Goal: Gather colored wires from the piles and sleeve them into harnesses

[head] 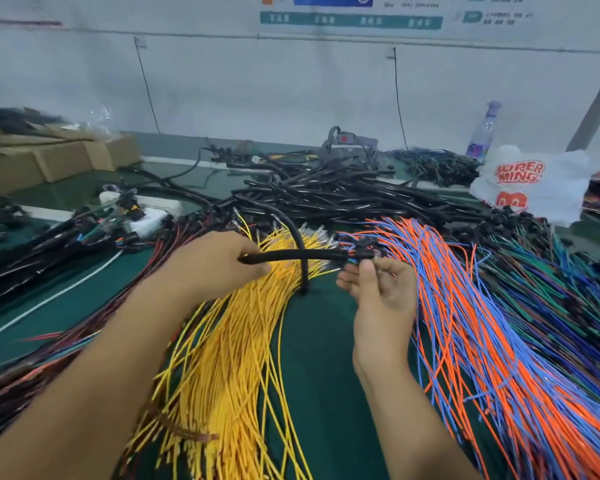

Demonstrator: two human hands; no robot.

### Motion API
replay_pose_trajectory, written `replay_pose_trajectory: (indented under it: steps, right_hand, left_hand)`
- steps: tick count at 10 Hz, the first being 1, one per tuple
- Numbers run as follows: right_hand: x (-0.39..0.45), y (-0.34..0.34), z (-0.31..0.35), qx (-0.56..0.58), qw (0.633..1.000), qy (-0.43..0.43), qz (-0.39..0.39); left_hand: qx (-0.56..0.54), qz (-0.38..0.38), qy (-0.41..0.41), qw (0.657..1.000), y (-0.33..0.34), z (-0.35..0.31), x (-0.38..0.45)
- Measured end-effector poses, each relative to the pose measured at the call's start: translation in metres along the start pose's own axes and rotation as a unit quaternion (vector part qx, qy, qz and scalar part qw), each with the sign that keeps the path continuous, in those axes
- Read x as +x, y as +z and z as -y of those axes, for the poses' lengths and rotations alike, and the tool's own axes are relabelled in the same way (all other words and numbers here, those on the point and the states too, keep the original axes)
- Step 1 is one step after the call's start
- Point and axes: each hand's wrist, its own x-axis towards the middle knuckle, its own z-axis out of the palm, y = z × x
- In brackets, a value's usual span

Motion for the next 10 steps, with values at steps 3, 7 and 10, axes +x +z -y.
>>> replay_pose_trajectory:
  steps: [3,7,10]
  right_hand:
    - [-0.019,-0.001,-0.006,-0.233,0.936,0.122,0.235]
    - [-0.024,-0.002,-0.006,-0.384,0.867,0.077,0.308]
    - [-0.026,0.001,-0.006,-0.396,0.867,0.059,0.298]
  left_hand:
    - [-0.120,-0.119,-0.065,0.984,-0.086,0.038,-0.019]
    - [0.234,-0.127,-0.215,0.939,-0.130,0.204,-0.079]
    - [0.179,0.030,-0.350,0.919,-0.051,0.242,-0.097]
